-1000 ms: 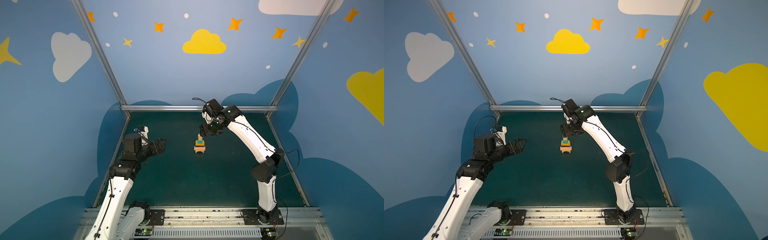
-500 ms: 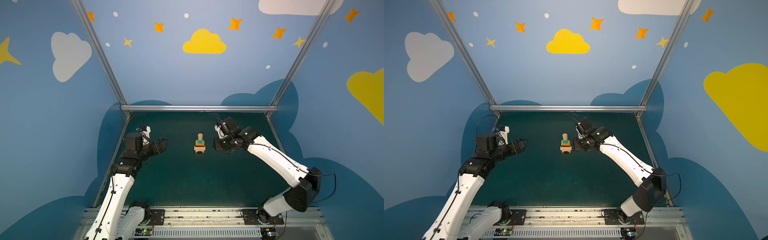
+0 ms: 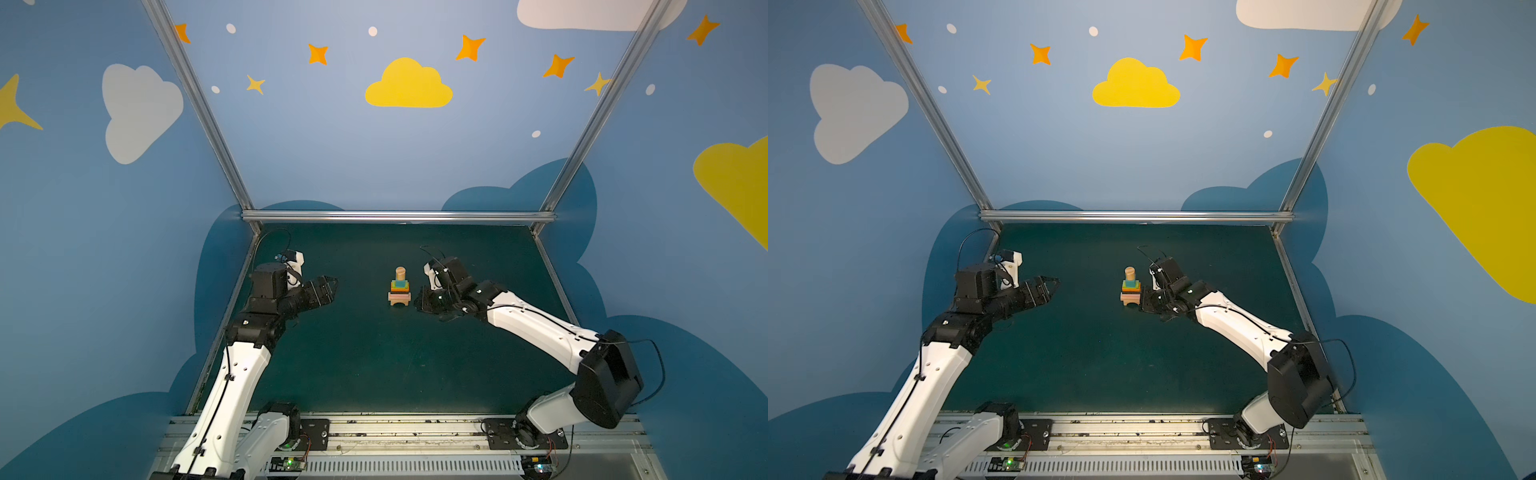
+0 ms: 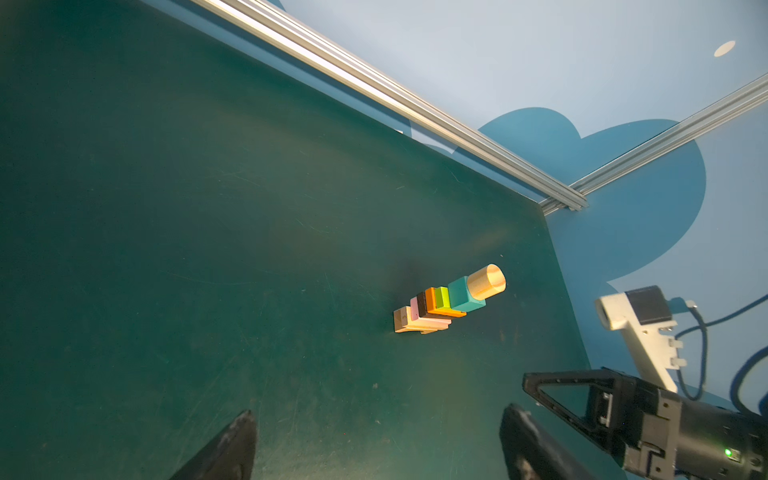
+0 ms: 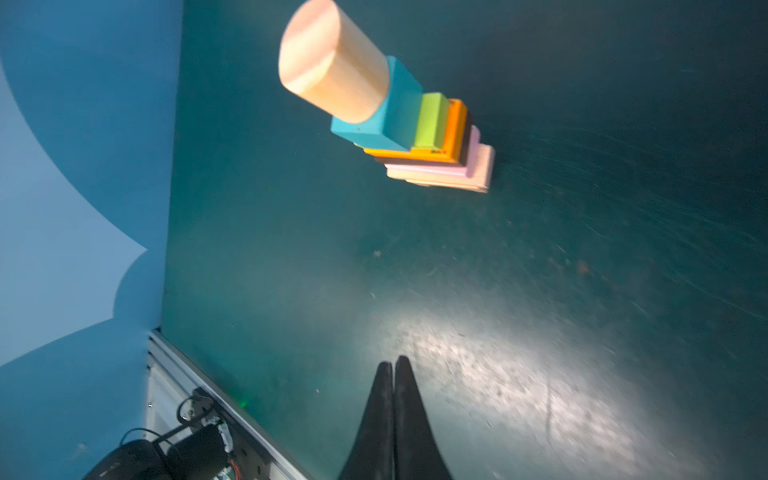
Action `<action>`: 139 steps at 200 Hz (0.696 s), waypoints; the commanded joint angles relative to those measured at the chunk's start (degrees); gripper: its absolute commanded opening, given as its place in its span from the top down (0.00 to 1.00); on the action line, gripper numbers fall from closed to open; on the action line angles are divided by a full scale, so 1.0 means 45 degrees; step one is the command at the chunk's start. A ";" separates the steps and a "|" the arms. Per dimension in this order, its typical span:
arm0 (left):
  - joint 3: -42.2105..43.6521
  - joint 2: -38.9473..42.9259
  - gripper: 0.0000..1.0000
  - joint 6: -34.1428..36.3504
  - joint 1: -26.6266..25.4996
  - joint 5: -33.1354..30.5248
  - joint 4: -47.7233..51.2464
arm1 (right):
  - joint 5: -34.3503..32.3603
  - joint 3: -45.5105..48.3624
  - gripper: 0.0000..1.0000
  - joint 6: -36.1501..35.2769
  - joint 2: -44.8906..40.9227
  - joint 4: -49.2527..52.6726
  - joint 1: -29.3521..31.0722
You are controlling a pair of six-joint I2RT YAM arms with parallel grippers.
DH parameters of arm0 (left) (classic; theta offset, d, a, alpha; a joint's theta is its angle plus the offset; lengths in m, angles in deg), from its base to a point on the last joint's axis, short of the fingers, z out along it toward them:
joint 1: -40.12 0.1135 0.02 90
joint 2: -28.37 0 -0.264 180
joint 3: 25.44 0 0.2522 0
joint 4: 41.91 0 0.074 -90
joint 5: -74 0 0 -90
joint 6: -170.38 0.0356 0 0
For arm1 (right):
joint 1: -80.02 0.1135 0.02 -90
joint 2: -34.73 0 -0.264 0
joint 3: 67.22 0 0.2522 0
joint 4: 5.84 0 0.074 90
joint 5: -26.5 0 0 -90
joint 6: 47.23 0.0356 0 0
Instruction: Build the wood block tower
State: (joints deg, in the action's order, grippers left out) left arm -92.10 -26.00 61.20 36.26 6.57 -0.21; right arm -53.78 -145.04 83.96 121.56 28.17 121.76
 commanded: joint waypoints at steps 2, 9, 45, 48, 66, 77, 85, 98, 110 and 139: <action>0.0113 -0.0108 0.10 -0.0087 0.0059 0.0297 -0.0265 | 0.0291 0.0181 1.00 0.0508 0.0484 -0.1776 0.0044; 0.0111 -0.0127 0.10 -0.0080 0.0057 0.0316 -0.0259 | 0.0320 0.0173 1.00 0.0546 0.0636 -0.1954 0.0036; 0.0098 -0.0243 0.11 -0.0098 0.0054 0.0355 -0.0274 | 0.0419 0.0135 1.00 0.0775 0.1355 -0.2854 -0.0029; 0.0114 -0.0262 0.11 -0.0094 0.0056 0.0366 -0.0263 | 0.0419 0.0118 1.00 0.0787 0.1387 -0.2917 -0.0043; 0.0096 -0.0300 0.11 -0.0086 0.0056 0.0337 -0.0244 | 0.0328 0.0043 1.00 0.0864 0.1636 -0.3044 -0.0097; 0.0096 -0.0273 0.11 -0.0055 0.0047 0.0288 -0.0216 | 0.0247 -0.0003 1.00 0.0920 0.1753 -0.3072 -0.0149; 0.0096 -0.0276 0.11 -0.0057 0.0061 0.0269 -0.0228 | 0.0199 0.0039 1.00 0.0958 0.1815 -0.3169 -0.0196; 0.0096 -0.0264 0.11 -0.0054 0.0051 0.0286 -0.0211 | 0.0129 0.0058 1.00 0.1038 0.1918 -0.3337 -0.0249; 0.0096 -0.0273 0.10 -0.0055 0.0054 0.0260 -0.0195 | 0.0078 0.0065 1.00 0.1096 0.1989 -0.3409 -0.0307; 0.0096 -0.0223 0.10 -0.0036 0.0046 0.0232 -0.0185 | 0.0067 0.0006 1.00 0.1213 0.2164 -0.3653 -0.0422</action>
State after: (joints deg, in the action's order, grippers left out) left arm -92.10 -27.25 61.03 36.26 7.55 -0.49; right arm -52.78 -144.60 88.47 130.19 13.94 120.38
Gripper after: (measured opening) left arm 0.896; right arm 0.048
